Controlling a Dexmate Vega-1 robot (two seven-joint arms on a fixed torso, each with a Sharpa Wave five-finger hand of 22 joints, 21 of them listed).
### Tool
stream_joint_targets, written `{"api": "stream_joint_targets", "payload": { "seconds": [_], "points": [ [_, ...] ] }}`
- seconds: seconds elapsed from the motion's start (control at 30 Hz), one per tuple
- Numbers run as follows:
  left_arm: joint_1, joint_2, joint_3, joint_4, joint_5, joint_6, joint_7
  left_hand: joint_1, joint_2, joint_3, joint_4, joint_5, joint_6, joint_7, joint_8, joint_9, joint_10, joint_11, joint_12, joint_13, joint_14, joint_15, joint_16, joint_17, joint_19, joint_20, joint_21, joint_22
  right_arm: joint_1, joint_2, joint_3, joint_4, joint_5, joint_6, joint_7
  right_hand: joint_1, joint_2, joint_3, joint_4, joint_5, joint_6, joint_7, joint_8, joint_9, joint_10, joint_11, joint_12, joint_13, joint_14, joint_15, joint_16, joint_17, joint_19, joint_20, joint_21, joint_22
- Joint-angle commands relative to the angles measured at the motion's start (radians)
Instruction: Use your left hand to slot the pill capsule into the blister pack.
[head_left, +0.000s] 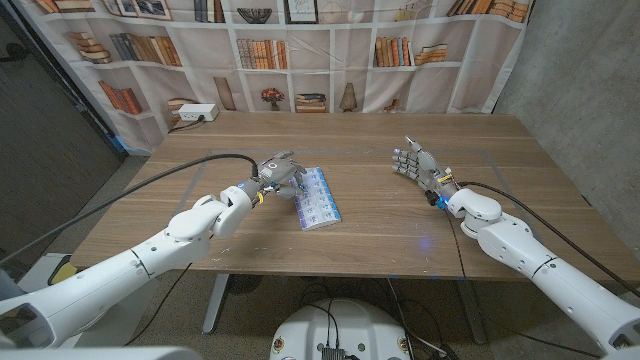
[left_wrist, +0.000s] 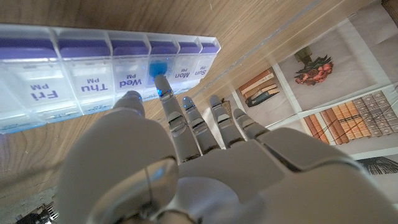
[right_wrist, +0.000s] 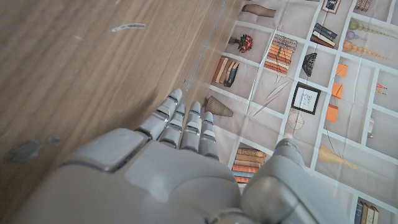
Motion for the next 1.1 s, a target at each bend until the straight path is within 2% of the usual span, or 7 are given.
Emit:
{"api": "stream_joint_targets", "payload": {
  "seconds": [0.03, 0.37, 0.5, 0.63, 0.87, 0.97, 1.1],
  "points": [
    [0.017, 0.023, -0.048, -0.027, -0.024, 0.008, 0.046, -0.002, -0.002, 0.000, 0.005, 0.008, 0.024, 0.001, 0.009, 0.006, 0.026, 0.001, 0.013, 0.000, 0.022, -0.097, 0.012, 0.003, 0.006, 0.004, 0.006, 0.001, -0.010, 0.011, 0.002, -0.006, -0.003, 0.019, -0.012, -0.003, 0.001, -0.004, 0.000, 0.007, 0.006, 0.000, 0.003, 0.002, 0.010, -0.001, -0.001, 0.004, 0.007, 0.006, 0.000, 0.004, 0.003, 0.001, 0.000, 0.003],
    [0.026, 0.033, -0.083, -0.038, -0.070, -0.020, 0.075, -0.005, 0.000, 0.000, 0.007, 0.008, 0.026, 0.007, 0.009, 0.007, 0.033, -0.002, 0.014, 0.000, 0.036, -0.097, 0.017, 0.004, 0.017, 0.003, 0.011, 0.001, -0.016, 0.014, 0.002, -0.015, -0.010, 0.019, -0.030, -0.003, 0.001, -0.005, -0.001, 0.007, 0.009, -0.001, 0.003, 0.002, 0.011, 0.001, -0.002, 0.004, 0.007, 0.005, -0.001, 0.004, 0.004, 0.001, 0.001, 0.003],
    [0.027, 0.025, -0.103, -0.034, -0.130, -0.046, 0.082, -0.009, 0.004, 0.001, 0.010, 0.007, -0.020, 0.020, -0.008, 0.008, 0.057, 0.005, 0.020, 0.001, 0.049, -0.091, 0.019, 0.004, 0.037, 0.007, 0.018, 0.002, -0.018, 0.012, 0.005, -0.022, -0.014, 0.019, -0.040, -0.003, 0.002, -0.005, -0.001, 0.007, 0.008, -0.001, 0.003, 0.002, 0.012, -0.003, -0.002, 0.004, 0.006, 0.005, -0.001, 0.004, 0.004, 0.001, 0.000, 0.003],
    [0.021, 0.000, -0.121, -0.024, -0.203, -0.080, 0.097, -0.012, 0.006, 0.001, 0.012, 0.007, -0.071, 0.012, -0.021, 0.010, 0.094, 0.005, 0.029, 0.003, 0.063, -0.090, 0.023, 0.004, 0.041, 0.008, 0.017, 0.002, -0.014, 0.013, 0.008, -0.023, -0.014, 0.020, -0.042, -0.003, 0.002, -0.005, -0.001, 0.007, 0.009, -0.001, 0.003, 0.002, 0.012, -0.004, -0.002, 0.004, 0.005, 0.004, -0.002, 0.004, 0.003, 0.002, 0.000, 0.003],
    [0.015, -0.046, -0.125, -0.044, -0.221, -0.048, 0.118, -0.023, 0.011, 0.001, 0.016, 0.004, -0.254, 0.002, -0.043, 0.015, 0.065, 0.011, 0.009, 0.010, 0.063, -0.080, 0.015, 0.003, 0.046, 0.014, 0.016, 0.003, -0.002, 0.015, 0.013, -0.012, -0.021, 0.058, -0.019, -0.003, 0.002, -0.005, -0.001, 0.007, 0.009, -0.003, 0.003, 0.002, 0.010, -0.004, -0.003, 0.004, 0.005, 0.005, -0.002, 0.004, 0.003, 0.003, 0.000, 0.003],
    [0.023, -0.045, -0.123, -0.067, -0.199, -0.022, 0.121, -0.031, 0.016, -0.001, 0.015, 0.002, -0.393, -0.014, -0.038, 0.017, -0.016, 0.028, -0.013, 0.008, 0.036, -0.064, 0.000, 0.003, 0.045, 0.020, 0.014, 0.003, -0.001, 0.017, 0.011, -0.011, -0.028, 0.073, -0.014, -0.003, 0.002, -0.006, -0.001, 0.007, 0.009, -0.003, 0.003, 0.002, 0.011, -0.005, -0.003, 0.004, 0.005, 0.005, -0.002, 0.004, 0.002, 0.004, 0.000, 0.003],
    [0.032, -0.045, -0.125, -0.078, -0.196, -0.010, 0.129, -0.037, 0.018, -0.002, 0.014, 0.002, -0.485, -0.015, -0.041, 0.017, -0.064, 0.036, -0.017, 0.006, 0.021, -0.059, -0.003, 0.003, 0.041, 0.029, 0.011, 0.003, 0.002, 0.020, 0.008, -0.006, -0.033, 0.083, -0.008, -0.003, 0.002, -0.006, -0.001, 0.007, 0.009, -0.003, 0.003, 0.002, 0.012, -0.003, -0.003, 0.004, 0.005, 0.005, -0.002, 0.004, 0.001, 0.006, -0.001, 0.003]
  ]
}}
